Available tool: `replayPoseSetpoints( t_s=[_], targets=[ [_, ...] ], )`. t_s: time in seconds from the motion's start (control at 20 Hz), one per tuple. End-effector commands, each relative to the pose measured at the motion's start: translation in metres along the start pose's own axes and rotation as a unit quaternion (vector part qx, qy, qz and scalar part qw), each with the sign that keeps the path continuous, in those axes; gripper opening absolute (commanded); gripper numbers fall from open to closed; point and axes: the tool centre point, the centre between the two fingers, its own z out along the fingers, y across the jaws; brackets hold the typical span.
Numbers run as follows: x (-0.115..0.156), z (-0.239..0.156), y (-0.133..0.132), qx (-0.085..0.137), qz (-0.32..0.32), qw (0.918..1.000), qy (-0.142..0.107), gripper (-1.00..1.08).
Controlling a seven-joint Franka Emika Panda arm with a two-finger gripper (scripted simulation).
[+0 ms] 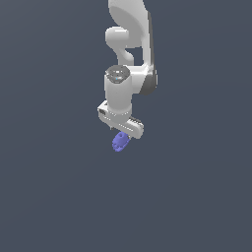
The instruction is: Pick up the object and move it to a goal position.
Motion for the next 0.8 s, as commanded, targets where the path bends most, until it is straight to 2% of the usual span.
replayPoseSetpoints(
  t_s=[0.0,0.4,0.75],
  targets=[
    [-0.002,0.002,0.002,0.0,0.013,0.9999,-0.001,1.0],
    [-0.003,0.006,0.002,0.0,0.016,0.9999,-0.002,1.0],
    [-0.004,0.035,0.003,0.0,0.018,0.9998,-0.002,1.0]
  ],
)
